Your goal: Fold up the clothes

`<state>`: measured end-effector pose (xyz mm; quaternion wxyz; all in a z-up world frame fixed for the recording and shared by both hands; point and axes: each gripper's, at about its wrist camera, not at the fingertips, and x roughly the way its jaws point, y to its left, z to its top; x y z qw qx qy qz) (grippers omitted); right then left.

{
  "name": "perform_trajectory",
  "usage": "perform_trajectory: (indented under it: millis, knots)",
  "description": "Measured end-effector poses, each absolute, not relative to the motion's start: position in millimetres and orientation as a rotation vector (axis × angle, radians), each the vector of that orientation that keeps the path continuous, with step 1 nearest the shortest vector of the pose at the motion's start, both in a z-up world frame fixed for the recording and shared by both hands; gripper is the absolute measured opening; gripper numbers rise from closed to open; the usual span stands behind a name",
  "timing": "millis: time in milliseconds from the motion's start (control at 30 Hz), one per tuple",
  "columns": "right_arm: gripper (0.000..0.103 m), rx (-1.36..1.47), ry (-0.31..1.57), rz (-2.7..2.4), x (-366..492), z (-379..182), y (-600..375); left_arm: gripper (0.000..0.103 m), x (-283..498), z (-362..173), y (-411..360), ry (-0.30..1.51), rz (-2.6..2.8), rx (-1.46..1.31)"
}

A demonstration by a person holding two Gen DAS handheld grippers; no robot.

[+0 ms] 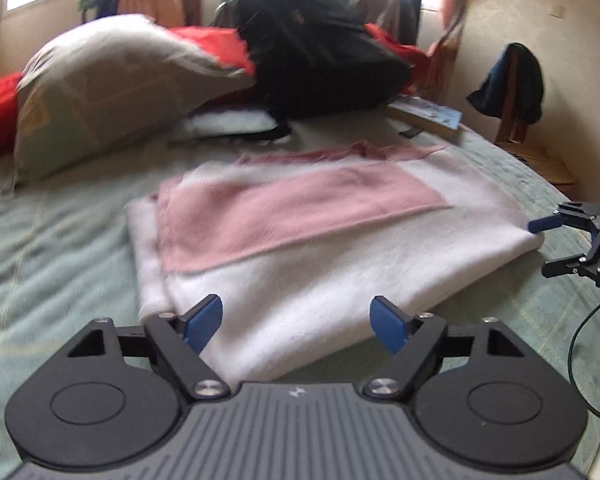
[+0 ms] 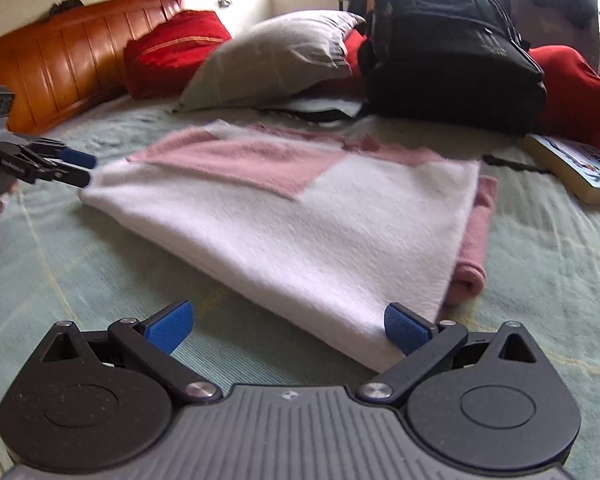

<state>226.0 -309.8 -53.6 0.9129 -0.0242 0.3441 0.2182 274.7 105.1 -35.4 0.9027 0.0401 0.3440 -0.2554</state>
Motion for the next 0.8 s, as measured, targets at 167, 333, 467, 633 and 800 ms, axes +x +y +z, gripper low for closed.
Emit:
perform_trajectory:
  millis: [167,333,467,633,800]
  knots:
    - [0.103,-0.058,0.74,0.432,224,-64,-312,0.082,293,-61,93,0.821,-0.432,0.112]
    - [0.103,-0.019,0.728,0.422,211,-52,-324,0.083,274,-55,92,0.781,-0.42,0.172]
    - [0.103,-0.078,0.688,0.388,213,-39,-316,0.091,249,-48,56,0.671,-0.434,0.458]
    - [0.103,-0.425,0.659,0.322,227,-47,-264,0.091,222,-69,5,0.564,-0.445,0.839]
    - [0.103,-0.821,0.619,0.257,227,-79,-226,0.093,219,-84,-15,0.505,-0.382,1.007]
